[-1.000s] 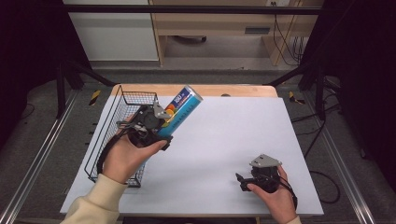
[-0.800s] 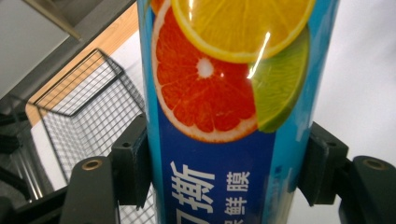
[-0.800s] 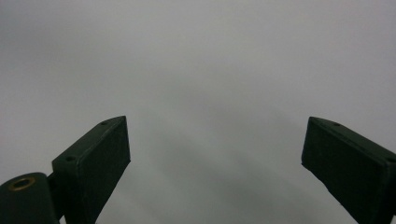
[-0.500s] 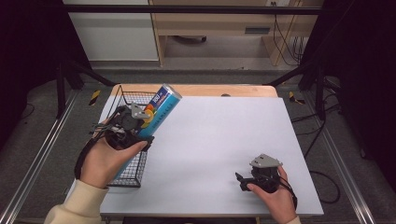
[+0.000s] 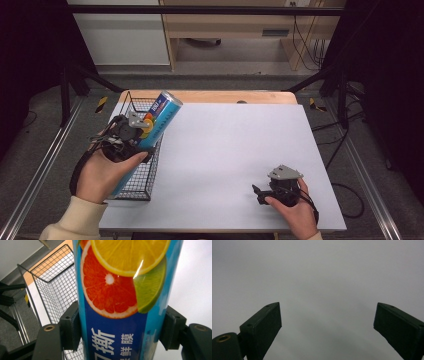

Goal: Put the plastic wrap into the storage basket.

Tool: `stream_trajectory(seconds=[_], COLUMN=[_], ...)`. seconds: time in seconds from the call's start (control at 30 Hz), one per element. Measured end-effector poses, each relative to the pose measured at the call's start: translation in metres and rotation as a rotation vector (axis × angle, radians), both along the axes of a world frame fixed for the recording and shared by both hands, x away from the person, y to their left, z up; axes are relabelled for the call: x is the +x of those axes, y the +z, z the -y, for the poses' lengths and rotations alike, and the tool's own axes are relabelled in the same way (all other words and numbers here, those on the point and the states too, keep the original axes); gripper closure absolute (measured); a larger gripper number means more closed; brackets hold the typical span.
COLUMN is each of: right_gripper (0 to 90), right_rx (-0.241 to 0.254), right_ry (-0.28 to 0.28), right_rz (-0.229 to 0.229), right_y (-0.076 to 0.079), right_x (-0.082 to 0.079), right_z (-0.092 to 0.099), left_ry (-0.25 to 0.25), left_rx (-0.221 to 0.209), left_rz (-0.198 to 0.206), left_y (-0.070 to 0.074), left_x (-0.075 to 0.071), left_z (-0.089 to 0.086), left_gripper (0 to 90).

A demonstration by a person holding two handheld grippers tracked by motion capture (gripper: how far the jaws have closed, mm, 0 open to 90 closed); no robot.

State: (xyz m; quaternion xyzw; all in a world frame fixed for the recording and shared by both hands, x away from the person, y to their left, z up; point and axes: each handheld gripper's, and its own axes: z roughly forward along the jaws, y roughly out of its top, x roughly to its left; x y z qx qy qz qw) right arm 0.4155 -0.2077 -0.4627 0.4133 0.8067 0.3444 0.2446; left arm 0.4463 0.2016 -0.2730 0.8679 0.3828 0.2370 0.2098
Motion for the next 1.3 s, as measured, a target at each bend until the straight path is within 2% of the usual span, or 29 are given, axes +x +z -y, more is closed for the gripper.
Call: stream_trajectory(seconds=[0.33, 1.3], right_gripper=[8.2, 8.2], right_rx=[0.0, 0.007], right_ry=[-0.002, -0.005], right_rz=[0.001, 0.001], right_y=[0.0, 0.0], right_x=[0.0, 0.0], right_z=[0.0, 0.0], left_ry=[0.01, 0.055], left_rx=[-0.011, -0.049], left_rz=[-0.004, -0.021], left_y=[-0.003, -0.017], left_x=[-0.006, -0.009], left_z=[-0.008, -0.029], left_gripper=[31.9, 32.0])
